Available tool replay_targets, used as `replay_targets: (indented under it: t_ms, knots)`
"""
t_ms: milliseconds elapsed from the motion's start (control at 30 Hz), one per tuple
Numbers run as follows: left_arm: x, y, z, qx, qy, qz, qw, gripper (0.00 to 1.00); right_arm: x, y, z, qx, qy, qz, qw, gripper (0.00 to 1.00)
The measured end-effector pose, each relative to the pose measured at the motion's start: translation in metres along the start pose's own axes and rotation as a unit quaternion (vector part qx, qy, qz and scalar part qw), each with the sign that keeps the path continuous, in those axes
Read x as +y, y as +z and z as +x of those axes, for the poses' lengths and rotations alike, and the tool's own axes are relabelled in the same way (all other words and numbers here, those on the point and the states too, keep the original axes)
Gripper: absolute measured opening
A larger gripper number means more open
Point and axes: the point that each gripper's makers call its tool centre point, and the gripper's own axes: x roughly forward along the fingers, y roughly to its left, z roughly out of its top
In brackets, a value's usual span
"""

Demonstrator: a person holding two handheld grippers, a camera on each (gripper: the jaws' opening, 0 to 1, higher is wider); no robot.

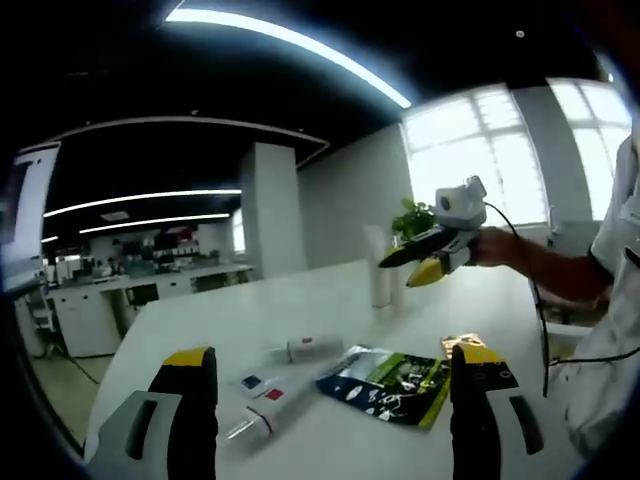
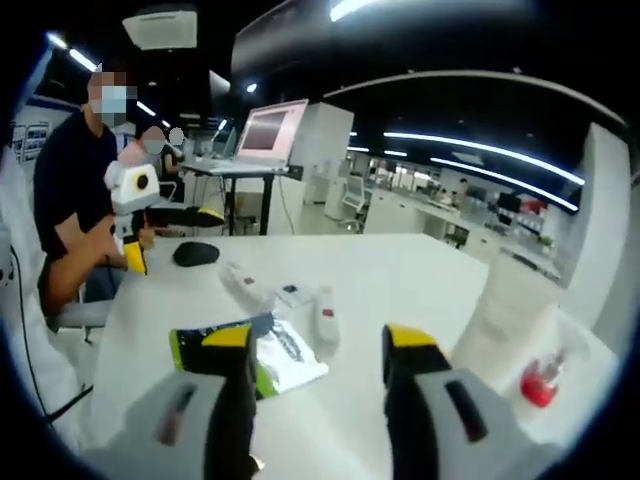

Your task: Arrange the skincare products in the storage area until every visible bottle or jar stands upright without overlapping.

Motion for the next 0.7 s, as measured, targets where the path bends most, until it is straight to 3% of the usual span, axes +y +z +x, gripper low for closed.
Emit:
replay_targets:
  t_ms: [167,433,700]
  knots:
    - [0.005,-0.003,-0.003,0.005,0.005,-0.001,1.0,0.99,-0.009,0.0,0.017,0.012,0.006,0.004,0.9999,0.48]
    - [0.007,-0.004,-0.008,-0.003,0.006,-0.009,0.9999,0.99,0.006,0.011,0.036,-0.005,0.032,0.04,0.9987,0.46]
    - [0.008,-0.001,-0.009,-0.011,0.005,-0.016,0.9998,0.98,0.009,0.013,0.054,0.007,0.047,0.046,0.9978,0.46]
